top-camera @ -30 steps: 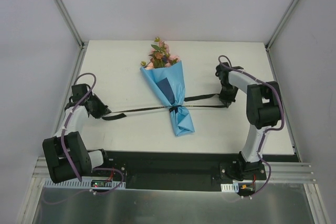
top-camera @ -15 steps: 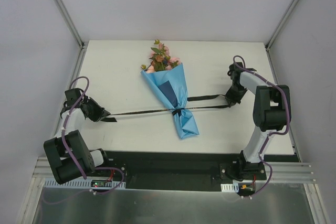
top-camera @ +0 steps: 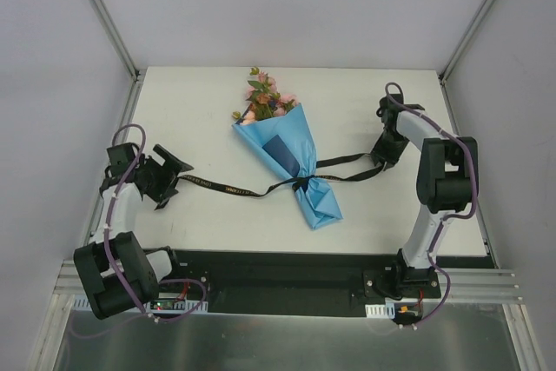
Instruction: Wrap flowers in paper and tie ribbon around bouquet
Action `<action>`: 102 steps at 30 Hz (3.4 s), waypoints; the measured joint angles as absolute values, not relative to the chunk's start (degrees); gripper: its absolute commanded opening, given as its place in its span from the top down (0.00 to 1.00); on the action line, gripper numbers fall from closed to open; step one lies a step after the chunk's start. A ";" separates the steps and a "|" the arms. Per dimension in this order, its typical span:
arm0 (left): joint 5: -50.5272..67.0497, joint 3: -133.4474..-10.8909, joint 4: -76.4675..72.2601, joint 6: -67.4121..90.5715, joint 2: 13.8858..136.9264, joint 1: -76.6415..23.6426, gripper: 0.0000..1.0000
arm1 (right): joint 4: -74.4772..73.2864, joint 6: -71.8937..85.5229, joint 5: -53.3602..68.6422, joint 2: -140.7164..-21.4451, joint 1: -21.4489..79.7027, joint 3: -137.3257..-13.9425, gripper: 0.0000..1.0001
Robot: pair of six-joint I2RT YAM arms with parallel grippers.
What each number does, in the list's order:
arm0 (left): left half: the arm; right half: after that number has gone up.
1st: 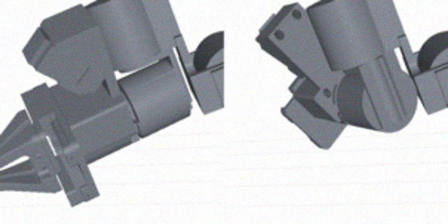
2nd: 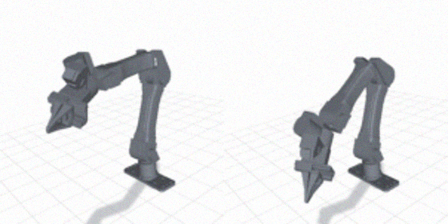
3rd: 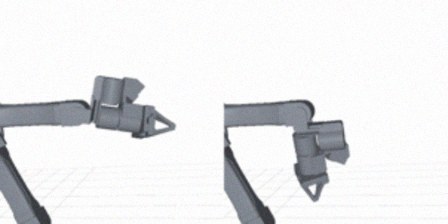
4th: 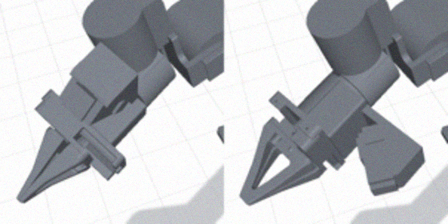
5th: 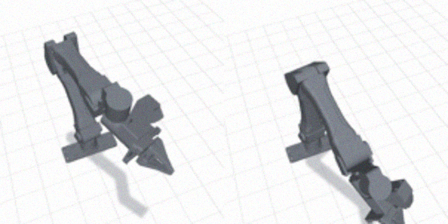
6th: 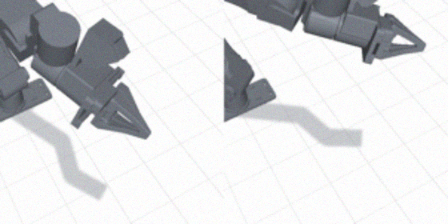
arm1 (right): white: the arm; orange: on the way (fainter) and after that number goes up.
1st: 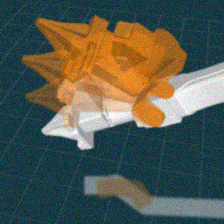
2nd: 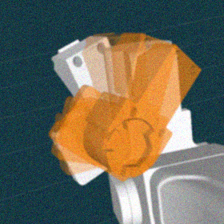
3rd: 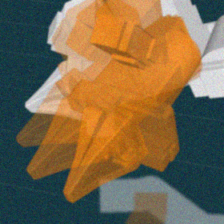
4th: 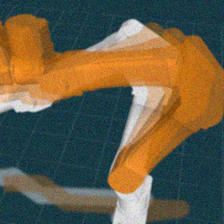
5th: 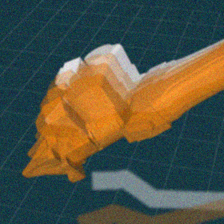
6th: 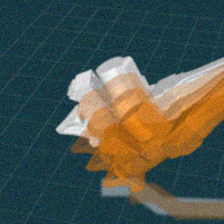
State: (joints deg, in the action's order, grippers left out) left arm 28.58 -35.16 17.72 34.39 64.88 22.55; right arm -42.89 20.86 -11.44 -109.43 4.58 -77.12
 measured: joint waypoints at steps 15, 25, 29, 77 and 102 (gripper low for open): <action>26.35 -44.97 17.17 75.59 82.50 -14.00 0.11 | -42.52 31.68 1.69 -99.57 10.55 -71.55 0.21; 24.51 -50.57 14.37 92.90 96.12 -24.84 0.30 | -40.80 41.17 4.73 -103.26 15.90 -70.63 0.32; 24.62 -50.57 13.96 95.96 99.92 -27.05 0.43 | -40.58 41.82 3.99 -105.38 16.73 -70.63 0.39; -9.13 -38.33 14.39 40.86 74.17 -18.65 1.00 | -42.24 37.89 -13.30 -110.63 35.24 -78.56 1.00; 30.89 -44.49 19.14 28.99 82.48 -11.60 1.00 | -34.35 13.87 -32.99 -109.58 47.18 -75.31 0.99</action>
State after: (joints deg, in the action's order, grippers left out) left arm 30.89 -44.49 19.14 28.99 82.48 -11.60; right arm -34.35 13.87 -32.99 -109.58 47.18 -75.31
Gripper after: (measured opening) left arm 0.003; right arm 0.008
